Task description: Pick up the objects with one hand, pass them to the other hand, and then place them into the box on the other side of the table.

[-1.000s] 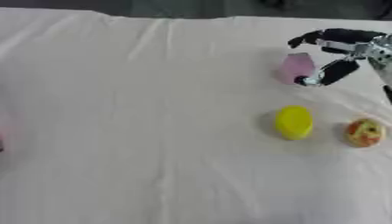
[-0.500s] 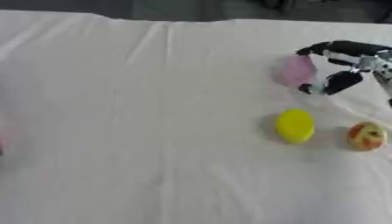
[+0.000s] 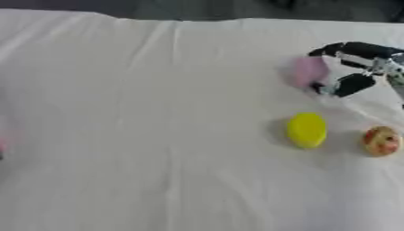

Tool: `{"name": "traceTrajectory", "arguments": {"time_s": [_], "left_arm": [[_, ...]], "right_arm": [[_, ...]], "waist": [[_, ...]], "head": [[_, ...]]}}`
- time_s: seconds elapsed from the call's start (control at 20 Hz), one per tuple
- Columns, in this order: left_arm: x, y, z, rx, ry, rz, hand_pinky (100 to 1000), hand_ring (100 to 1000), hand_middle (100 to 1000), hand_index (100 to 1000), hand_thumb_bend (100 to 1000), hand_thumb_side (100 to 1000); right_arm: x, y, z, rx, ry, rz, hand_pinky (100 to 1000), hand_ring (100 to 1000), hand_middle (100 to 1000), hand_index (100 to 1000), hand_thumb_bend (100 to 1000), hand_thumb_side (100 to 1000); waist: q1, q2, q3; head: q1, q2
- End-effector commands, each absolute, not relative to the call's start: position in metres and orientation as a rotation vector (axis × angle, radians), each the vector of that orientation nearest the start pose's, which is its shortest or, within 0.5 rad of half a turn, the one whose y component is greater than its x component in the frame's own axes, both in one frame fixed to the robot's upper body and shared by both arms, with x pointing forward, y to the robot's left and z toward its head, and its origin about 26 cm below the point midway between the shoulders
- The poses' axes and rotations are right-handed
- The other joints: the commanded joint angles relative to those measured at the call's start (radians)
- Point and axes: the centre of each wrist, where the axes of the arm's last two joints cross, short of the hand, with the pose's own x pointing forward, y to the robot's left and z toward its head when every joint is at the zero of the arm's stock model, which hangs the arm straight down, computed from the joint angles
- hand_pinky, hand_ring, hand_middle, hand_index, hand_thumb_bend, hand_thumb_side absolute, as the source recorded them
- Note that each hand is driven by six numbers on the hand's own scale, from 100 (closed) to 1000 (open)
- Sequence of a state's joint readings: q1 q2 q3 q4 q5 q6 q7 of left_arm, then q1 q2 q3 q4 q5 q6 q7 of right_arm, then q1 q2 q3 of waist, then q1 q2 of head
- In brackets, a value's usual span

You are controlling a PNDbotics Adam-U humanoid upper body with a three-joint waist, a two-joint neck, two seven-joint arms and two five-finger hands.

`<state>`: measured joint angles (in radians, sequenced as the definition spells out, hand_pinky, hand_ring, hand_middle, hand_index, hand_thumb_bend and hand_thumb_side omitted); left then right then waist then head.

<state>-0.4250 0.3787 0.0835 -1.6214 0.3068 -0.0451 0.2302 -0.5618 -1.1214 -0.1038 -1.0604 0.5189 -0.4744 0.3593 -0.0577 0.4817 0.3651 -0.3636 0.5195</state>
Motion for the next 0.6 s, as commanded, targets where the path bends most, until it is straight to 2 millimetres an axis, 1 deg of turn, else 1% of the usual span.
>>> {"name": "traceTrajectory", "arguments": {"time_s": [0.05,0.15,0.3,0.4,0.5,0.6], "left_arm": [[0.3614,0.3117,0.174,0.137,-2.113,0.125,884,870,939,875,350,736],[0.3615,0.3114,0.1742,0.135,-2.113,0.124,884,870,939,876,348,738],[0.3615,0.3113,0.1738,0.134,-2.112,0.124,885,870,939,875,345,740],[0.3614,0.3118,0.1733,0.136,-2.111,0.125,885,870,939,875,345,741],[0.3613,0.3123,0.1729,0.138,-2.11,0.127,885,871,939,875,344,741],[0.3612,0.3125,0.1727,0.139,-2.109,0.128,886,871,940,875,341,742]], "right_arm": [[0.3194,-0.5551,0.3166,-1.238,-1.345,1.313,982,987,829,912,172,410],[0.3193,-0.5544,0.3174,-1.239,-1.355,1.305,980,985,813,896,173,407],[0.3191,-0.5541,0.3175,-1.245,-1.356,1.303,973,975,771,856,198,425],[0.3191,-0.5541,0.3165,-1.251,-1.355,1.3,967,963,721,810,199,419],[0.3194,-0.5541,0.3157,-1.258,-1.37,1.286,956,938,626,724,191,411],[0.3201,-0.5534,0.3147,-1.259,-1.397,1.269,954,927,596,683,167,372]], "waist": [[0.0,-0.016,0.0],[0.0,-0.016,0.0],[-0.001,-0.014,0.001],[-0.002,-0.014,0.001],[-0.002,-0.014,0.001],[-0.002,-0.016,0.0]], "head": [[0.0,-0.01],[0.001,-0.011],[0.001,-0.011],[0.001,-0.01],[0.002,-0.008],[0.003,-0.005]]}}
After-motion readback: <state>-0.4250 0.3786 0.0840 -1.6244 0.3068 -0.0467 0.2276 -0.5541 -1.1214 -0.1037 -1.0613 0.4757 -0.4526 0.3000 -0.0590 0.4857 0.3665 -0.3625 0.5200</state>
